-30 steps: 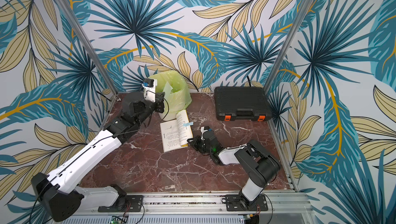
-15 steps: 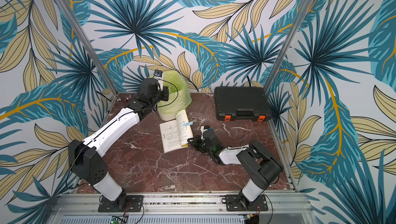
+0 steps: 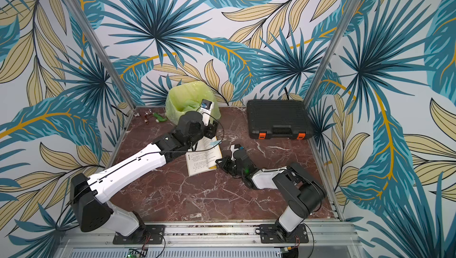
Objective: Peel off the used sticky note
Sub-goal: Tear off the note from the book.
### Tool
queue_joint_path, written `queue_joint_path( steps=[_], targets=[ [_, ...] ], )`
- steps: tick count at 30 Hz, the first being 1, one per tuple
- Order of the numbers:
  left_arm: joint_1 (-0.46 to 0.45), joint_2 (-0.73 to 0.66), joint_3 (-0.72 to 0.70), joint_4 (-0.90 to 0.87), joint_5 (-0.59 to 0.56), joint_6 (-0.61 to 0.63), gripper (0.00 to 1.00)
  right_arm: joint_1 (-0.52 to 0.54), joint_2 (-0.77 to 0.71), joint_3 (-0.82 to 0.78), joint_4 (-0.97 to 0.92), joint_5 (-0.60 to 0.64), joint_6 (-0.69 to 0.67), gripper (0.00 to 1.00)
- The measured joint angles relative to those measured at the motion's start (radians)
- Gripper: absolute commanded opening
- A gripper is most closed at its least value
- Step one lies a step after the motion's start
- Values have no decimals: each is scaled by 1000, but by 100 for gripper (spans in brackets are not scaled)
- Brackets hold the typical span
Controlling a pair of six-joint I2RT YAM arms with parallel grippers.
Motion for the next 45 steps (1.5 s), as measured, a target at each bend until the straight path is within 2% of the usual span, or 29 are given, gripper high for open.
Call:
queue_joint_path(
  steps=[6, 14, 25, 31, 36, 39, 45],
  targets=[
    [-55, 87, -107, -1, -80, -23, 55, 3, 0, 0, 1, 1, -1, 0],
    [-64, 117, -195, 9, -53, -58, 54, 8, 0, 0, 1, 5, -3, 0],
    [-49, 183, -196, 40, -42, -68, 53, 12, 0, 0, 1, 9, -4, 0],
    [-28, 231, -186, 42, -47, -70, 44, 12, 0, 0, 1, 9, -7, 0],
    [2, 232, -185, 53, -47, -79, 41, 12, 0, 0, 1, 9, -7, 0],
    [15, 232, -185, 57, -47, -85, 34, 12, 0, 0, 0, 8, -8, 0],
    [30, 232, -179, 64, -39, -94, 3, 12, 0, 2, 0, 8, -11, 0]
  ],
)
